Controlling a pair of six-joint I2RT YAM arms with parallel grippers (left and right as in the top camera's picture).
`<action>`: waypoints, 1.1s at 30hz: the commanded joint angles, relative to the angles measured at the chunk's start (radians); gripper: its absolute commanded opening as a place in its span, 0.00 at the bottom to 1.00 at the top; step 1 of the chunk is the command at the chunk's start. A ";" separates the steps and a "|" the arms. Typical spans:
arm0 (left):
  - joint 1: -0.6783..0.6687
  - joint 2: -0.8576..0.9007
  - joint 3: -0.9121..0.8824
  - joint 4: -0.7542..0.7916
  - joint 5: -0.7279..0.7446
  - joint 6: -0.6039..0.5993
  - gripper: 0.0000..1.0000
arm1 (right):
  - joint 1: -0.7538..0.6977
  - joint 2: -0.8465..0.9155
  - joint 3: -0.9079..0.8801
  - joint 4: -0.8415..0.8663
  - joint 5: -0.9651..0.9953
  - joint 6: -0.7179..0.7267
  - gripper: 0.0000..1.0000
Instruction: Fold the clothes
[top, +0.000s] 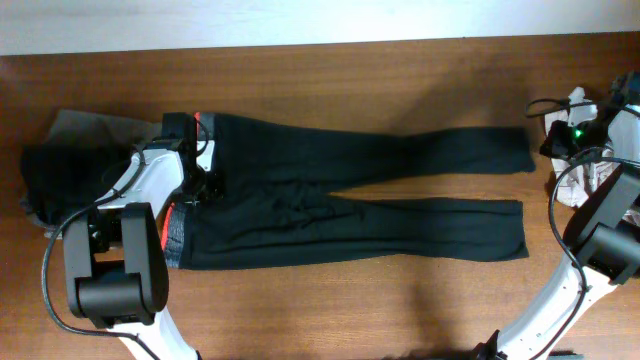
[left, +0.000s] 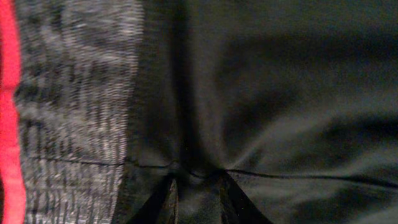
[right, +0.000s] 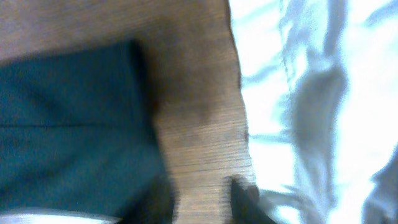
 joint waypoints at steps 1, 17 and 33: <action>0.002 0.084 -0.055 0.021 -0.023 0.009 0.35 | 0.006 0.009 -0.003 0.008 0.013 0.041 0.59; 0.000 0.063 0.176 -0.146 -0.022 0.046 0.48 | 0.066 -0.038 0.033 -0.061 -0.305 0.072 0.43; 0.002 -0.007 0.747 -0.540 -0.054 0.081 0.53 | 0.144 -0.130 0.251 -0.293 -0.325 0.111 0.56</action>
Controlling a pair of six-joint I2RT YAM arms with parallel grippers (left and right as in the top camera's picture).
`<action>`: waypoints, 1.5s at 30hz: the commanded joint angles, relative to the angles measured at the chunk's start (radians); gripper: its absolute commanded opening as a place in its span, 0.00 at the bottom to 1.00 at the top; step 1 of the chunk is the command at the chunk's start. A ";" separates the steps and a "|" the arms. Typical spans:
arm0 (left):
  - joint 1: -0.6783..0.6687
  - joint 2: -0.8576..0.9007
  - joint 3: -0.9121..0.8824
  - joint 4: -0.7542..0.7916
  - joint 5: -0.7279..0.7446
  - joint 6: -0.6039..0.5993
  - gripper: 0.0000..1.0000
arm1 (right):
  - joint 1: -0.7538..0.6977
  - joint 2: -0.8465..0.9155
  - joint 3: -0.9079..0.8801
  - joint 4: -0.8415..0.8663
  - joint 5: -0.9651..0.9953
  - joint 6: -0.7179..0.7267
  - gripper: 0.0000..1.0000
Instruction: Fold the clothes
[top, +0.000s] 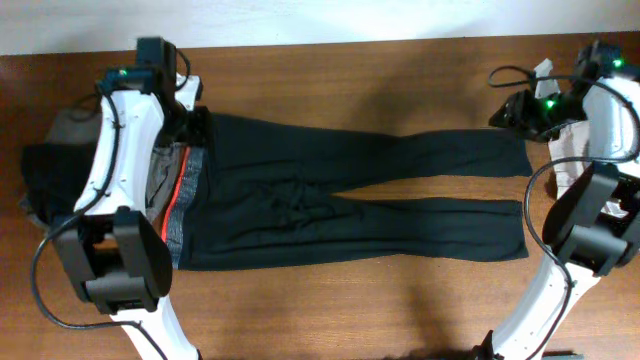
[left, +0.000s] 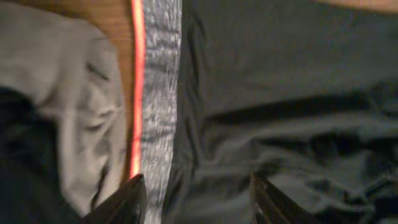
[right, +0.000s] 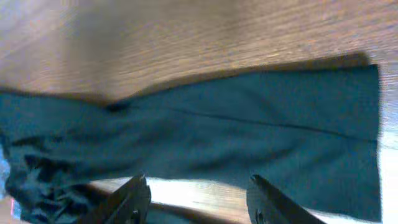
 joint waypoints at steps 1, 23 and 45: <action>0.006 -0.093 0.129 -0.076 -0.024 0.023 0.53 | -0.005 -0.148 0.073 -0.031 -0.024 -0.044 0.56; 0.006 -0.440 -0.134 -0.212 -0.070 -0.052 0.64 | 0.159 -0.520 -0.124 -0.361 0.142 0.160 0.70; 0.006 -0.643 -1.052 0.264 -0.063 -0.327 0.78 | 0.156 -0.742 -0.995 0.097 0.180 0.425 0.80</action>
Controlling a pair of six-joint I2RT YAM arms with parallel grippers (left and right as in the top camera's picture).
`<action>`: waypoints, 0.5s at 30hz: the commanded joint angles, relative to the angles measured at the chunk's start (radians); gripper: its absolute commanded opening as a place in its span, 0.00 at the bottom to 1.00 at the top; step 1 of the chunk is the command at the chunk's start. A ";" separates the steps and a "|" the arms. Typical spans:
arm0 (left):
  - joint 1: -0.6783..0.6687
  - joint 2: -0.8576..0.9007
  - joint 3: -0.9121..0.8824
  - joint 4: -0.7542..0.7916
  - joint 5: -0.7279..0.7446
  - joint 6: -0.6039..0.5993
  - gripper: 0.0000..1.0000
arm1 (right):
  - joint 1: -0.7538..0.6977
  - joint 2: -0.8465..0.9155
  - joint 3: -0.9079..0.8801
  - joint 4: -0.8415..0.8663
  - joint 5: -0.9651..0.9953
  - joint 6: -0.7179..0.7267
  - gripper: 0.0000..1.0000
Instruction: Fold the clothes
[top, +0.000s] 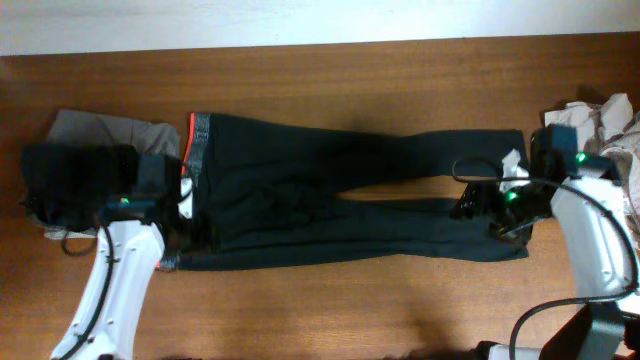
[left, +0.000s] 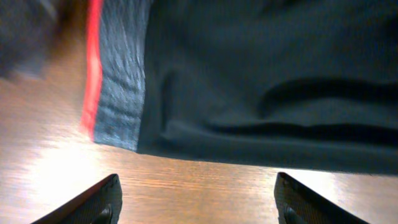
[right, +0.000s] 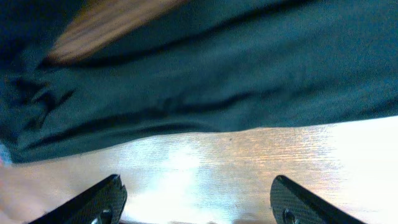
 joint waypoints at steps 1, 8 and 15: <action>0.006 0.002 -0.107 0.045 -0.003 -0.154 0.78 | 0.003 -0.005 -0.096 0.065 0.034 0.123 0.80; 0.006 0.002 -0.147 0.066 -0.036 -0.293 0.81 | -0.096 -0.005 -0.156 0.120 0.040 0.156 0.84; 0.006 0.002 -0.148 0.119 -0.037 -0.343 0.80 | -0.202 -0.005 -0.185 0.120 0.040 0.154 0.88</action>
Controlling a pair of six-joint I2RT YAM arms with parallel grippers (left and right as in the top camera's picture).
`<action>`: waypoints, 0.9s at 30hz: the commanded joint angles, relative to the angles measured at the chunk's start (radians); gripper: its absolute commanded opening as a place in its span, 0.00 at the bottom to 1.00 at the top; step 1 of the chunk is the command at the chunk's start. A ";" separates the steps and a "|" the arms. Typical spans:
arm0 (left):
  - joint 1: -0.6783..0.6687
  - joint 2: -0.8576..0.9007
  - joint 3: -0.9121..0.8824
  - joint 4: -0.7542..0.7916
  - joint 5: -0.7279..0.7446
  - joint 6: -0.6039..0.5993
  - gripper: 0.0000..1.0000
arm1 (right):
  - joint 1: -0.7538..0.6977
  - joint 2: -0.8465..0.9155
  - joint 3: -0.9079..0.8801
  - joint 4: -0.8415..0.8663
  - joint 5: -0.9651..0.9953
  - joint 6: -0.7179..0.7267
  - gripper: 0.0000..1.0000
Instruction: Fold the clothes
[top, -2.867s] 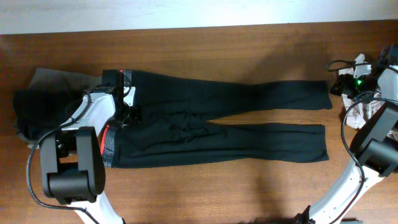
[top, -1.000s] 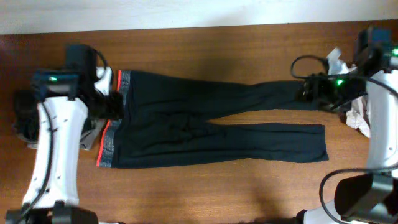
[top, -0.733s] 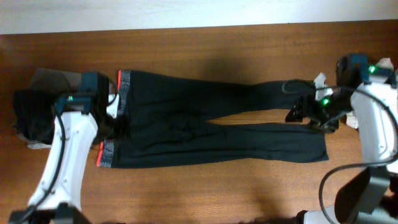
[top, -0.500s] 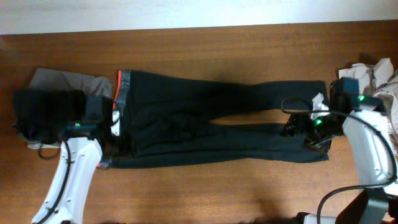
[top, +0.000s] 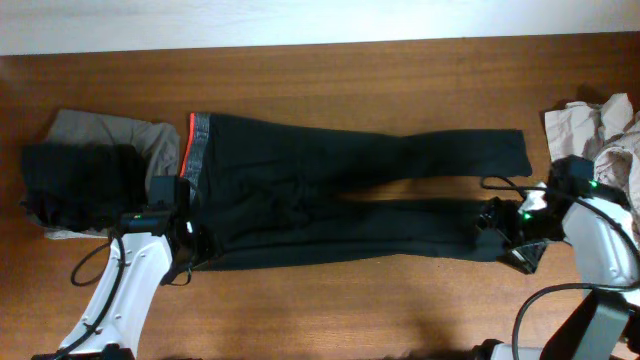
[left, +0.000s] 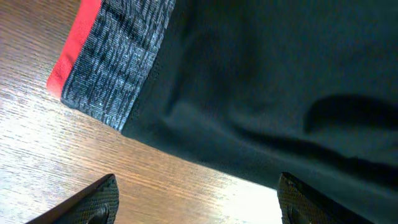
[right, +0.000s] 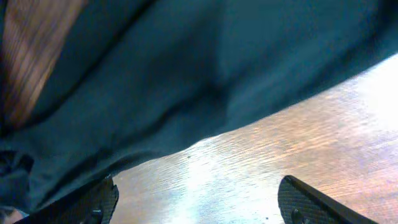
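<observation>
Black pants lie flat across the table, with the grey, red-edged waistband at the left and both legs pointing right. My left gripper hovers at the near-left corner of the waist. In the left wrist view the left gripper is open, with bare wood between its fingertips and the waistband just beyond. My right gripper is at the hem of the near leg. In its wrist view the right gripper is open over wood, the dark leg just ahead.
A pile of dark and grey clothes lies at the left end of the wooden table. Pale crumpled clothes sit at the right end. The cables of both arms hang near the front edge.
Both grippers have shifted a little toward the front edge of the pants and sit lower over the wood. Both stay open. The pants lie as before.
First my left gripper was pinched on fabric just below the waistband, and my right was off by the pale clothes. Then both were open at the far side, at the waist corner and the far hem. Later both were at the near edge, where they are now.
</observation>
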 joint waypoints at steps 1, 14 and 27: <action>0.006 -0.002 -0.005 0.005 -0.017 -0.072 0.80 | -0.031 -0.006 -0.021 -0.001 0.011 0.006 0.88; 0.048 -0.002 -0.120 0.058 0.021 -0.272 0.77 | -0.035 -0.006 -0.026 0.011 0.042 -0.020 0.88; 0.150 0.109 -0.158 0.266 0.113 -0.270 0.72 | -0.035 -0.006 -0.026 0.022 0.042 -0.043 0.88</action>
